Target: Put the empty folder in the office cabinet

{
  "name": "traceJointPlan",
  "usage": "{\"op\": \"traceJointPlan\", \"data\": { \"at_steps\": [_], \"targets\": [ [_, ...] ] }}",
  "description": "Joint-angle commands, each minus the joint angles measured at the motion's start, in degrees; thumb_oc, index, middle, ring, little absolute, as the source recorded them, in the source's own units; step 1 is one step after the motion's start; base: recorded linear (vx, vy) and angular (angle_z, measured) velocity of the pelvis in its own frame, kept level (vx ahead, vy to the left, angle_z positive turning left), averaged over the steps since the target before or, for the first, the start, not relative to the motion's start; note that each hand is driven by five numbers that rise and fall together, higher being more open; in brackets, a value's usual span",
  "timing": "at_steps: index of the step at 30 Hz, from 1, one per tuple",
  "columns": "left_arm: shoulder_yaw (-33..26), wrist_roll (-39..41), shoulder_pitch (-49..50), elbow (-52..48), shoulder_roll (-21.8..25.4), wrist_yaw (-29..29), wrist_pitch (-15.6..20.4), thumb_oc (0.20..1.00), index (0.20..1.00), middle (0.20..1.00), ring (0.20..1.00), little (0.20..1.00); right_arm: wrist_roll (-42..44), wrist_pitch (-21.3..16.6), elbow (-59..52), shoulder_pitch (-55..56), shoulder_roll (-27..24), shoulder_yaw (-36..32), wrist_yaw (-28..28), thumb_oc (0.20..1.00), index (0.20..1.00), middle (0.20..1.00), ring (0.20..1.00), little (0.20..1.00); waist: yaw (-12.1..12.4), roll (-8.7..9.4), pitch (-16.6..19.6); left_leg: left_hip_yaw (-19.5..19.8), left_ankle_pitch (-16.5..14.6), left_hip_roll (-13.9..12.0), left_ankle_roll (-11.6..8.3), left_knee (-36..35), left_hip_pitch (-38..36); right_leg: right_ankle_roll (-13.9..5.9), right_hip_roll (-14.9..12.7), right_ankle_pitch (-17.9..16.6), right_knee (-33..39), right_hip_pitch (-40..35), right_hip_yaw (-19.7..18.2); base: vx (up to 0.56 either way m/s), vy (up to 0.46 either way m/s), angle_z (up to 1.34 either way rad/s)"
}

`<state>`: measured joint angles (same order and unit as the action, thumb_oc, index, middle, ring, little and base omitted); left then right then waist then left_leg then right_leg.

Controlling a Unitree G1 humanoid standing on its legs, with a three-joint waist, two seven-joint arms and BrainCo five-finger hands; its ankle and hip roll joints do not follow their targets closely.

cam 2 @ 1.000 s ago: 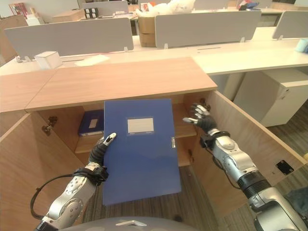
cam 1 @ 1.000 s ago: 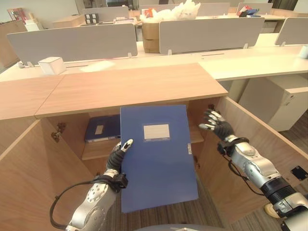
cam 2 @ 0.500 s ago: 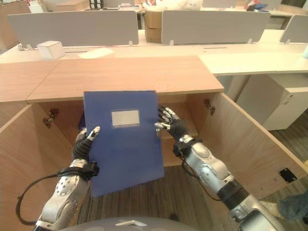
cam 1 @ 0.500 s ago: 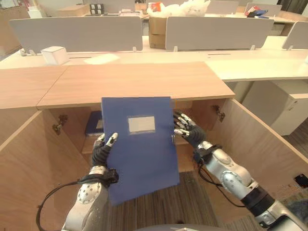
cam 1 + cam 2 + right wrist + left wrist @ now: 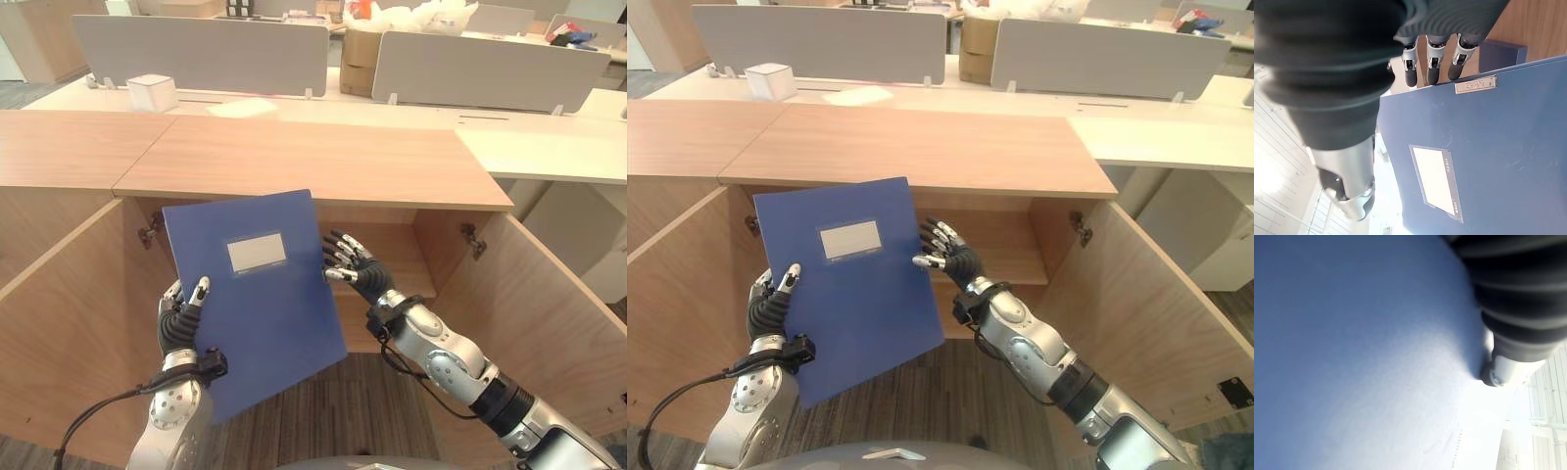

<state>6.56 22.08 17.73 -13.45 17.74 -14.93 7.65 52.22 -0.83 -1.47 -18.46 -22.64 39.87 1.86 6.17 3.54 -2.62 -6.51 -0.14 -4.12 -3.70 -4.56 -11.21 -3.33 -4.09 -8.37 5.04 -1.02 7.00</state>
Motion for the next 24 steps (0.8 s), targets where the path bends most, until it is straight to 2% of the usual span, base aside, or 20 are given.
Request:
{"op": "traceJointPlan", "data": {
  "at_steps": [1, 3, 5, 7, 9, 10, 13, 19, 24],
  "targets": [
    [1.2, -0.8, -6.9, -1.8, 3.2, -0.2, 4.1, 0.2, 0.2, 0.2, 0.2, 0.2, 1.3, -1.4, -5.7, -4.2, 3.9, 6.8, 3.8, 1.0, 1.0, 1.0, 1.0, 1.0, -0.8, 1.65, 0.5, 1.8, -2.1, 1.2, -0.5, -0.4, 4.4, -4.31, -5.2, 6.2, 0.0, -4.3, 1.4, 0.0, 0.0, 0.0],
    [1.2, -0.1, -6.9, -1.8, 3.2, 0.0, 4.1, 0.2, 0.2, 0.2, 0.2, 0.2, 1.4, -1.8, -5.8, -3.7, 3.3, 5.9, 3.4, 1.0, 1.0, 1.0, 1.0, 1.0, -1.0, 1.61, 0.5, 1.7, -2.1, 1.2, -0.49, -0.4, 4.4, -4.33, -5.2, 6.2, 0.0, -4.2, 1.3, 0.0, 0.0, 0.0],
    [1.1, 2.1, -6.0, -1.9, 2.8, 0.6, 3.9, 0.2, 0.2, 0.2, 0.2, 0.2, 1.7, -2.8, -7.8, -0.7, 1.1, 1.7, 2.7, 1.0, 1.0, 1.0, 1.0, 1.0, -1.7, 1.44, 0.6, 1.5, -2.2, 1.2, -0.44, -0.4, 4.4, -4.38, -5.1, 6.2, 0.0, -4.1, 1.1, 0.0, -0.002, -0.02],
    [0.9, 2.9, -5.6, -2.0, 2.6, 0.7, 3.8, 0.2, 0.2, 0.2, 0.2, 0.2, 1.7, -3.3, -8.1, 0.6, 0.9, 0.0, 2.4, 1.0, 1.0, 1.0, 1.0, 1.0, -2.1, 1.38, 0.6, 1.4, -2.2, 1.2, -0.44, -0.4, 4.4, -4.4, -5.1, 6.2, 0.0, -4.1, 1.1, 0.0, -0.001, -0.04],
    [0.1, 4.2, -4.1, -2.3, 2.2, 1.5, 3.7, 0.2, 0.2, 0.2, 0.2, 0.2, 2.0, -4.8, -7.8, 5.3, 0.9, -6.0, 1.2, 1.0, 1.0, 1.0, 1.0, 1.0, -2.9, 1.0, 0.7, 1.3, -2.4, 1.2, -0.33, -0.4, 4.3, -4.43, -5.1, 6.2, 0.0, -4.0, 0.9, 0.0, 0.0, 0.0],
    [0.1, 4.2, -4.1, -2.3, 2.2, 1.5, 3.7, 0.2, 0.2, 0.2, 0.2, 0.2, 2.0, -4.8, -7.8, 5.3, 0.9, -6.1, 1.2, 1.0, 1.0, 1.0, 1.0, 1.0, -2.8, 1.01, 0.7, 1.3, -2.4, 1.2, -0.33, -0.4, 4.3, -4.43, -5.1, 6.2, 0.0, -4.0, 0.9, 0.0, 0.0, 0.0],
    [-0.6, 5.5, -3.1, -2.4, 1.5, 2.2, 3.6, 0.2, 0.2, 0.2, 0.2, 0.2, 1.6, -5.4, -4.2, 9.8, 2.9, -12.1, -1.7, 1.0, 1.0, 1.0, 1.0, 1.0, -3.7, 0.66, 0.9, 1.2, -2.6, 1.3, -0.22, -0.4, 4.2, -4.5, -5.2, 6.2, 0.0, -4.0, 0.9, 0.0, -0.001, -0.01],
    [-0.6, 6.6, -2.3, -3.1, 1.0, 2.3, 3.0, 0.2, 0.2, 0.2, 0.2, 0.2, -1.0, -4.4, 0.0, 12.5, 5.7, -16.7, -6.3, 1.0, 1.0, 1.0, 1.0, 1.0, -4.1, 0.33, 0.8, 1.4, -2.7, 1.4, -0.16, -0.4, 4.1, -4.47, -5.2, 6.3, 0.0, -4.1, 1.0, 0.0, -0.001, -0.01],
    [0.0, 7.0, -2.2, -3.4, 1.0, 2.4, 2.7, 0.2, 0.2, 0.2, 0.2, 0.2, -1.2, -3.8, 3.7, 12.3, 7.7, -17.9, -8.7, 1.0, 1.0, 1.0, 1.0, 1.0, -4.1, 0.24, 0.8, 1.4, -2.8, 1.5, -0.12, -0.4, 4.0, -4.41, -5.1, 6.3, 0.0, -4.2, 0.9, 0.0, 0.0, 0.0]
  ]
}}
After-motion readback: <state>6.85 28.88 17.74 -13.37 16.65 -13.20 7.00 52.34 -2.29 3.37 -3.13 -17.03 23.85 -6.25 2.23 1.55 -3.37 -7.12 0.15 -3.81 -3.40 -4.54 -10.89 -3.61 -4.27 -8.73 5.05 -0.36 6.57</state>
